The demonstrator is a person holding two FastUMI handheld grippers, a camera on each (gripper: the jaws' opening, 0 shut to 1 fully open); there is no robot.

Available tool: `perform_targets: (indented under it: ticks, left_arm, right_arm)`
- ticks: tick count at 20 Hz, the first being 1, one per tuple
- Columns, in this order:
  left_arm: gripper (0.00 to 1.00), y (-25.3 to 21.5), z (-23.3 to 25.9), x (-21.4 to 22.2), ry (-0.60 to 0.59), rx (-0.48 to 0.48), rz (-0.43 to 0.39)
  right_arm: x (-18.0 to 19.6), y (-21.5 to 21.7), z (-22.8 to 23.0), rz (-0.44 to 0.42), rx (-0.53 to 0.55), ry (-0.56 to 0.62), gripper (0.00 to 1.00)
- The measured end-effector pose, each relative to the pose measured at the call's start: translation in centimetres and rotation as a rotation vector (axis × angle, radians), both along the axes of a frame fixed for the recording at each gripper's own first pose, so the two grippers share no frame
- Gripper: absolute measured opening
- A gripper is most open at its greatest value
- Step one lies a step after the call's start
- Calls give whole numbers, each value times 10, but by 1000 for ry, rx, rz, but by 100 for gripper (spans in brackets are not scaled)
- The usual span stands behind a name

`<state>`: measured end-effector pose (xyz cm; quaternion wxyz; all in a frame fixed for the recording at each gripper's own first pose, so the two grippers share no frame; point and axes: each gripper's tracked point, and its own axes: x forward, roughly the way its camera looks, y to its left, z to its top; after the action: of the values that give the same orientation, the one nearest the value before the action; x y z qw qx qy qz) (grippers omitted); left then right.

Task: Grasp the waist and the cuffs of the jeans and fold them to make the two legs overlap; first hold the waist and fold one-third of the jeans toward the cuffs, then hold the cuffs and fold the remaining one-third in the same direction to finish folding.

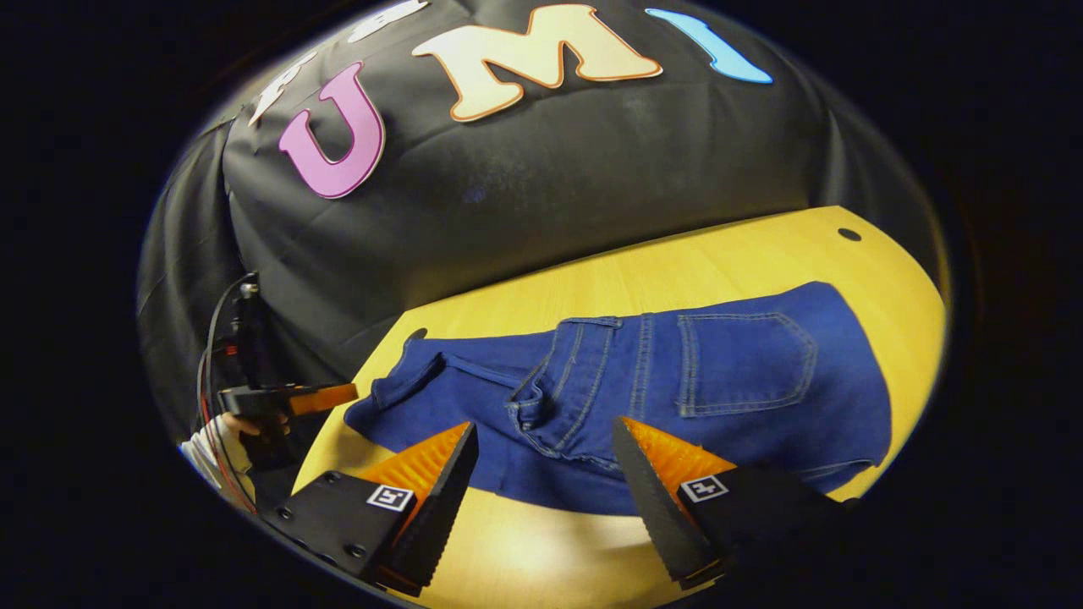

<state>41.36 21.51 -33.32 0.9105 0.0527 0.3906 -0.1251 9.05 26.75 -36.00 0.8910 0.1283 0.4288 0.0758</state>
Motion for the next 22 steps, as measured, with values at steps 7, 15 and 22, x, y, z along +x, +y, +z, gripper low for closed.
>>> perform_targets:
  ticks: [7,15,22]
  left_arm:
    - [72,-21,-26,-2,44,-136,62]
    - [0,-24,3,-17,98,-56,164]
    - [0,-104,122,-23,-28,-220,73]
  right_arm:
    - [-17,-66,17,-83,-61,7,98]
    - [-20,-100,45,-75,-57,-44,94]
    - [-39,-152,80,-103,-41,-89,94]
